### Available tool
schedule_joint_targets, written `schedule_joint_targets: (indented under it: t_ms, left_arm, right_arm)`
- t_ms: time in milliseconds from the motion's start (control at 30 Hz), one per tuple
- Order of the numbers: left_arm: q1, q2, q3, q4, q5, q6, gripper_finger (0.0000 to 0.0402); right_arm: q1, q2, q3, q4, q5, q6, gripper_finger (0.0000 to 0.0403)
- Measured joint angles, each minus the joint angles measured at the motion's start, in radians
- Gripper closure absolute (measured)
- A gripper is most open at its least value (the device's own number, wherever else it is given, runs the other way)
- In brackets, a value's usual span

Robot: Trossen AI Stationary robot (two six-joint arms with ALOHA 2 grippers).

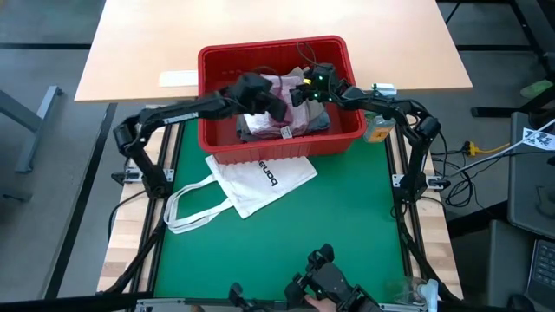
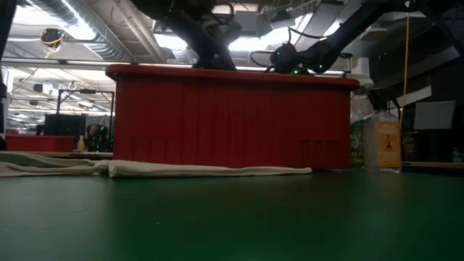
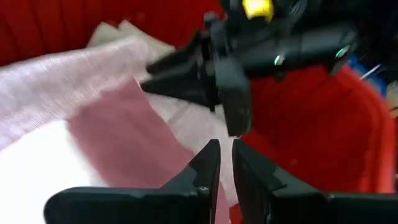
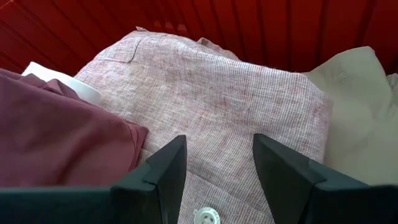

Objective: Fold laundry
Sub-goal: Put the stacked clothes into the red bin

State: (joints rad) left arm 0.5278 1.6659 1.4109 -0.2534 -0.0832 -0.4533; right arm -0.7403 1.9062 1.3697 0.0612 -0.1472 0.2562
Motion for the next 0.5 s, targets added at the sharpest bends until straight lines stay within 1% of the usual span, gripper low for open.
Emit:
schedule_joint_targets:
  t_ms: [100, 233, 367, 433, 500]
  left_arm:
    - [-0.007, 0.06, 0.0, 0.018, -0.008, 0.003, 0.0363]
    - [0.008, 0.12, -0.001, -0.019, -0.034, 0.022, 0.0363]
    - [0.034, 0.144, -0.001, -0.095, -0.084, 0.023, 0.0363]
    - [0.046, 0.149, -0.002, -0.124, -0.088, 0.023, 0.0363]
    - [0.051, 0.153, -0.002, -0.119, -0.089, 0.036, 0.0363]
  right_arm:
    - [0.0, 0.0, 0.0, -0.002, 0.0, 0.0, 0.0217]
    - [0.0, 0.0, 0.0, -0.002, 0.0, 0.0, 0.0217]
    - [0.0, 0.0, 0.0, -0.003, 0.0, 0.0, 0.0217]
    - [0.0, 0.0, 0.0, -0.003, 0.0, 0.0, 0.0217]
    - [0.0, 0.0, 0.0, -0.003, 0.0, 0.0, 0.0217]
